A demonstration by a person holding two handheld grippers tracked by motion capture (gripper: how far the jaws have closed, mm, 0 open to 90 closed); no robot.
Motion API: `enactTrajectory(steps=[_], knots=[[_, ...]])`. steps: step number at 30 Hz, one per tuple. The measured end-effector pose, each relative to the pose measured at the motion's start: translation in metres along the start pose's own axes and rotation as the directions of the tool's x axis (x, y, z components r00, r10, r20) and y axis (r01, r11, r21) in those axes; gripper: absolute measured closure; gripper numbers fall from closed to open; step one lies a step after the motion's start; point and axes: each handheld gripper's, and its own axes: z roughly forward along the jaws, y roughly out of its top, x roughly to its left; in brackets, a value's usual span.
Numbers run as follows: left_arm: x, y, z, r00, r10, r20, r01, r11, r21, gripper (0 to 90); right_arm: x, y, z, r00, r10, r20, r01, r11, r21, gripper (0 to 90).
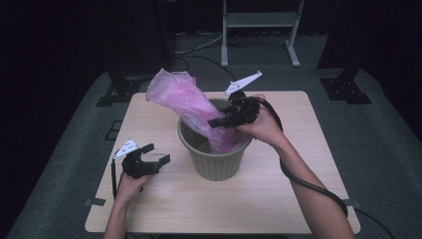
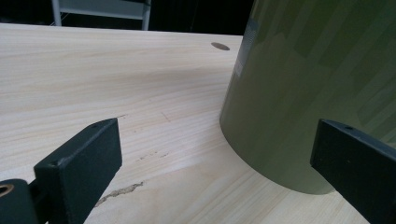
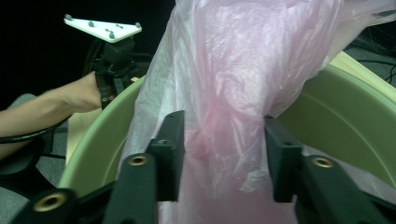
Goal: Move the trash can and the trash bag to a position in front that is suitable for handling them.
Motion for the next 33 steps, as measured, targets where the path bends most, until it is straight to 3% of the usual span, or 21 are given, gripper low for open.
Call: enactTrajectory(steps=[7,15,19,22,33], knots=[[-0.002,0.000,0.003,1.0000,0.008,0.005,-0.008,0.9999,0.008,0.8,0.000,-0.023,-0.021,0.9993,0.026,0.027,-0.025,1.000,-0.018,49.5],[-0.002,0.000,0.002,1.0000,0.006,0.000,-0.006,0.9999,0.009,0.8,0.009,-0.043,-0.025,0.9996,0.010,0.026,-0.011,0.999,0.051,63.3],[-0.002,0.000,0.002,1.0000,0.007,-0.001,-0.007,0.9999,0.012,0.8,0.015,-0.046,-0.028,0.9997,0.006,0.024,-0.007,0.999,0.053,63.5],[-0.003,0.000,0.003,0.9999,0.012,-0.001,-0.012,0.9998,0.014,0.8,0.019,-0.051,-0.032,0.9988,-0.004,0.048,0.001,0.998,0.058,63.9],[-0.004,0.000,0.004,0.9999,0.012,-0.002,-0.012,0.9997,0.019,0.8,0.018,-0.060,-0.041,0.9991,0.013,-0.039,-0.010,0.997,0.073,67.7]])
